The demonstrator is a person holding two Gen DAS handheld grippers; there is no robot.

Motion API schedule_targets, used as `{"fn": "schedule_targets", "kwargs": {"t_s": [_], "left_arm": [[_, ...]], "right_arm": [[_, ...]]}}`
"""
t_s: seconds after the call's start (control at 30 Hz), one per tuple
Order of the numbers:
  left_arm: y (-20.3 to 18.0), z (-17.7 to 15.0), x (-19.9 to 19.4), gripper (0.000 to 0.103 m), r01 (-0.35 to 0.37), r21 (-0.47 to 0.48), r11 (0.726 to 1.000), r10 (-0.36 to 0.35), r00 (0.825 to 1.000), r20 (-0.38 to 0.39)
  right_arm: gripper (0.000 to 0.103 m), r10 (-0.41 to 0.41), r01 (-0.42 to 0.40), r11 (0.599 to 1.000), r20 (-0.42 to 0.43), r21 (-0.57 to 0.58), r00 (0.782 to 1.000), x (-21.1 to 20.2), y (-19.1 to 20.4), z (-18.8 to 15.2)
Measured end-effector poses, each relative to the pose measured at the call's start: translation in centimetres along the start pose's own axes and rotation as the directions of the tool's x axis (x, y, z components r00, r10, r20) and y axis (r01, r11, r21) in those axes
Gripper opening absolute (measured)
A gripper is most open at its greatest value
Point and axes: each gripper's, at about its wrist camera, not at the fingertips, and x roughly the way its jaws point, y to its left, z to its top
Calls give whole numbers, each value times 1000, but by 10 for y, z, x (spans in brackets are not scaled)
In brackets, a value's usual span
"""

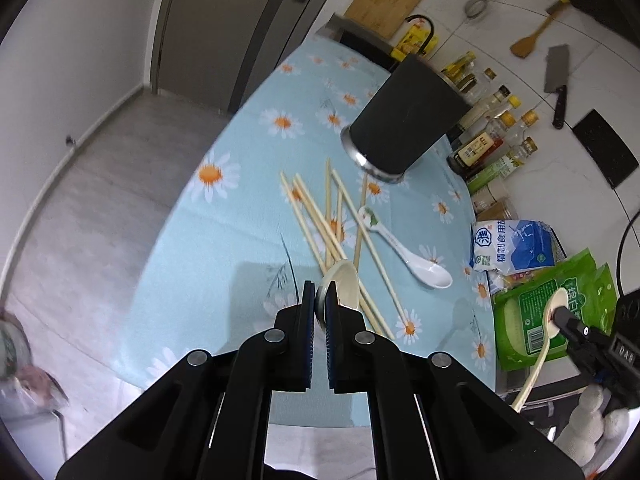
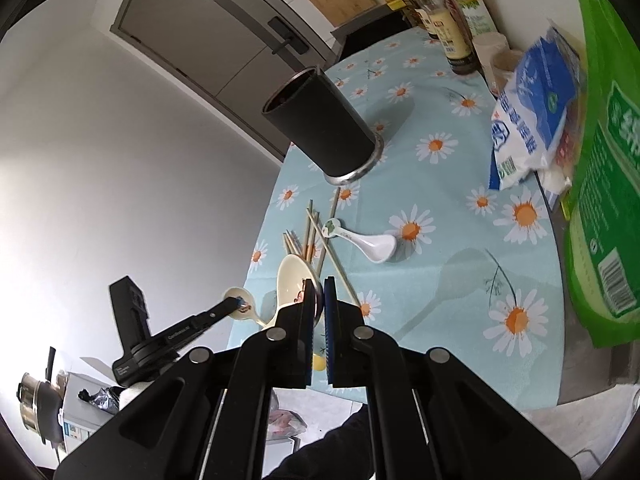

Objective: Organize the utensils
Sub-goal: 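Carry both held spoons up over the black cylindrical holder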

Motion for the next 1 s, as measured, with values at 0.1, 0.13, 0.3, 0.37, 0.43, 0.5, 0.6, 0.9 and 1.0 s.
{"fn": "schedule_targets", "kwargs": {"t_s": [0.1, 0.13, 0.3, 0.37, 0.43, 0.5, 0.6, 0.9, 1.0], "left_arm": [[-10, 9, -16, 4, -17, 44, 999, 15, 999, 40], [-14, 12, -23, 4, -23, 61, 998, 19, 998, 55], [-34, 33, -49, 4, -57, 175, 983, 34, 991, 130], [-40, 42, -54, 4, -63, 210, 976, 31, 988, 150], [-45, 54, -60, 4, -60, 247, 967, 17, 985, 172], [-50, 63, -64, 4, -50, 278, 959, -3, 982, 187], [-60, 84, -71, 4, -45, 328, 944, -29, 976, 217], [-89, 149, -81, 4, -72, 478, 876, -90, 947, 307], [-95, 170, -79, 4, -77, 502, 861, -107, 939, 328]], "right_arm": [[5, -20, 20, 999, 25, -28, 999, -6, 5, 6], [5, -26, 27, 999, 34, -40, 999, -8, 7, 10], [5, -59, 64, 994, 64, -85, 996, -9, 14, 30], [5, -77, 85, 990, 79, -110, 994, -9, 18, 38], [5, -96, 108, 986, 97, -129, 991, -9, 21, 48], [5, -120, 138, 980, 124, -146, 985, -9, 24, 58], [5, -124, 148, 980, 176, -133, 977, -15, 29, 81], [5, -224, 307, 922, 324, -234, 919, -14, 77, 141], [5, -239, 328, 916, 341, -232, 909, -8, 85, 153]]}}
